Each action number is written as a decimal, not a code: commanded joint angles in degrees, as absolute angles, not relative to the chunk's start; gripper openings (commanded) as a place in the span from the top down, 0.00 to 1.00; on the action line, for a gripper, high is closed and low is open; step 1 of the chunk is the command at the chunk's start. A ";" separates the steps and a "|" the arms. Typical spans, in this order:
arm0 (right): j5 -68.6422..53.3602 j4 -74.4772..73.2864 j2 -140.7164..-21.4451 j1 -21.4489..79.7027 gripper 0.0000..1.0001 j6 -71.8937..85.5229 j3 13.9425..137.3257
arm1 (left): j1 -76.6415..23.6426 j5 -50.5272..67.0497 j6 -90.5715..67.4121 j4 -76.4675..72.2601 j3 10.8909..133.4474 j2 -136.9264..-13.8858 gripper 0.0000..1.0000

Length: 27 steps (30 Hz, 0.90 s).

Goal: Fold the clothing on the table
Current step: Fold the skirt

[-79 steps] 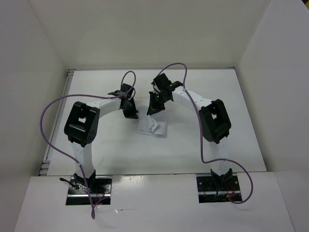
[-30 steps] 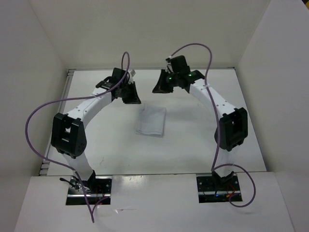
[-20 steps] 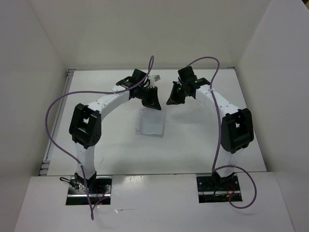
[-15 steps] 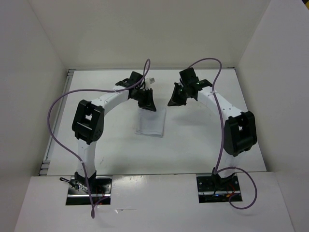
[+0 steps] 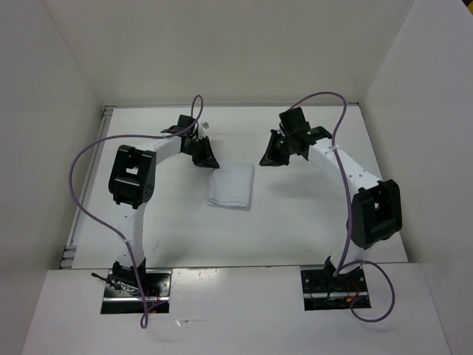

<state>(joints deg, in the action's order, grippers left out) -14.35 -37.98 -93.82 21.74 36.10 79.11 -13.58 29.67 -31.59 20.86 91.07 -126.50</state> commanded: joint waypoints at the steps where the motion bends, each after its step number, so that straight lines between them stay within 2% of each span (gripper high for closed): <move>1: -13.80 -37.35 -89.65 21.80 0.90 36.12 79.01 | -13.36 27.42 -31.29 20.30 89.91 -127.61 0.87; 5: -12.49 -37.88 -86.15 21.27 0.86 36.12 79.01 | -12.30 28.03 -31.29 22.24 89.91 -125.61 0.88; 7: -11.69 -38.41 -84.38 20.66 0.80 36.12 78.32 | -11.60 28.65 -31.99 22.24 88.95 -118.35 0.87; 8: -11.08 -38.41 -82.20 20.65 0.76 36.12 77.18 | -10.99 28.65 -32.51 21.71 88.16 -115.26 0.72; 9: -10.55 -38.41 -80.87 20.13 0.68 36.12 76.21 | -10.99 28.65 -32.52 21.01 86.15 -108.79 0.63; 12: -9.15 -35.96 -75.26 19.08 0.60 36.73 70.42 | -10.99 27.26 -34.62 18.21 78.36 -96.13 0.49; 17: -6.60 -35.16 -66.99 18.54 0.58 38.84 58.57 | -12.48 22.77 -37.43 16.53 62.26 -79.14 0.47; 22: -2.29 -32.00 -52.34 20.65 0.55 44.89 46.79 | -14.32 20.48 -42.18 14.95 45.56 -65.42 0.44; 27: -6.33 -28.04 -44.38 20.65 0.50 47.55 41.04 | -14.33 20.48 -50.17 7.83 34.64 -52.39 0.42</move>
<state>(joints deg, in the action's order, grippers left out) -6.02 -34.68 -46.78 20.12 44.77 41.71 -14.24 21.43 -44.16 14.09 36.73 -57.82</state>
